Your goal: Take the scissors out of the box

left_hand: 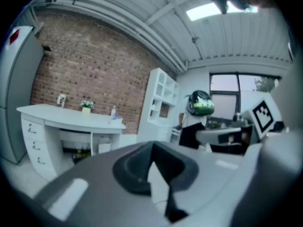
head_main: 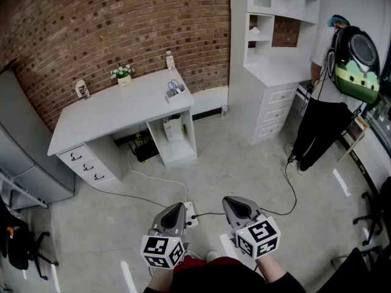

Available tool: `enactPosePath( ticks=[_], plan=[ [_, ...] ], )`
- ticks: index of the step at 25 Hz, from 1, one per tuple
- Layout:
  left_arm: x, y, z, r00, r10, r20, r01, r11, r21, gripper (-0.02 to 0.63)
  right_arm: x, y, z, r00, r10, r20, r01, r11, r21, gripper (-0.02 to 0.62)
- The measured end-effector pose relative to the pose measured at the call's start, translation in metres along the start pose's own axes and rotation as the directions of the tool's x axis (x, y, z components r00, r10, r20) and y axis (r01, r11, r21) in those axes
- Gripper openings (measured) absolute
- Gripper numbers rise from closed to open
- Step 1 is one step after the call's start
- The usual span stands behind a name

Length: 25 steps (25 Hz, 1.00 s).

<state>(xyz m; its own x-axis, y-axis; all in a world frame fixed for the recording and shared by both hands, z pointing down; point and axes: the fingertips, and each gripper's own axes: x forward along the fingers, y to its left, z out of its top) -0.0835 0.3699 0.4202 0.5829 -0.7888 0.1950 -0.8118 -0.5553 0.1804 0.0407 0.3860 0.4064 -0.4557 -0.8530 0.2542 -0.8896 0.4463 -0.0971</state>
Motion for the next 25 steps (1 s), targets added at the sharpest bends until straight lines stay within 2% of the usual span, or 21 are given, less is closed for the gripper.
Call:
enactPosePath(
  ticks=[5, 12, 25],
  plan=[
    [0.004, 0.001, 0.003, 1.0, 0.007, 0.007, -0.007, 1.0, 0.011, 0.003, 0.0, -0.005, 0.001, 1.0, 0.004, 0.01, -0.004, 1.0, 0.002, 0.008],
    [0.01, 0.0, 0.008, 1.0, 0.011, 0.014, -0.011, 1.0, 0.013, 0.003, -0.002, -0.006, 0.003, 0.998, 0.053, 0.015, -0.053, 0.998, 0.024, 0.008],
    [0.035, 0.021, 0.002, 0.999, 0.03, -0.012, -0.03, 1.0, 0.001, 0.003, 0.021, -0.034, -0.015, 0.999, 0.028, -0.042, -0.024, 0.996, 0.088, 0.008]
  ],
)
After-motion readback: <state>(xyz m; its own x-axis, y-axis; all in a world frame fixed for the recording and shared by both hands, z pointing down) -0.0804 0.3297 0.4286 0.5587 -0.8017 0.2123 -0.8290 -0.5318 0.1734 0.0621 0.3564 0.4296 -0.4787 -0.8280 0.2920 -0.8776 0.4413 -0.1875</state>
